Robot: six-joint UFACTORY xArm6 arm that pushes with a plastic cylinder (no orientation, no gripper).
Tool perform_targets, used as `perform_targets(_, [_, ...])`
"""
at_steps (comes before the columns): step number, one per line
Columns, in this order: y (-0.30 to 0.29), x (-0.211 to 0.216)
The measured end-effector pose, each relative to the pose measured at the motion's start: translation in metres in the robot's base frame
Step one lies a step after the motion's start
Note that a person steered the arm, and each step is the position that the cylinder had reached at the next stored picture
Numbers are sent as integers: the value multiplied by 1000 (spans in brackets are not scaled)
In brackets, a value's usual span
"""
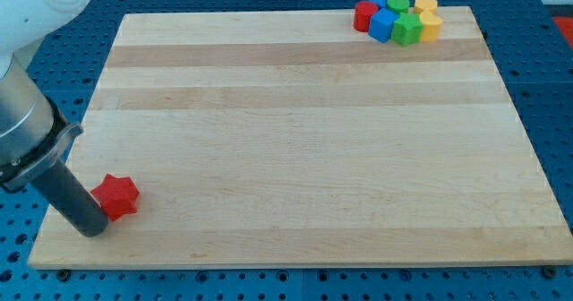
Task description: Place the red star parallel to red circle
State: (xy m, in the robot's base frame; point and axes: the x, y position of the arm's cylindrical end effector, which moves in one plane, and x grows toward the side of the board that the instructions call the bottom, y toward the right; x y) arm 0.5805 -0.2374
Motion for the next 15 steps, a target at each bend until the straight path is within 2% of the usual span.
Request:
perform_targets(2, [4, -37])
perform_targets(5, [75, -37])
perform_targets(6, [84, -52])
perform_targets(10, [91, -185])
perform_targets(15, [42, -294])
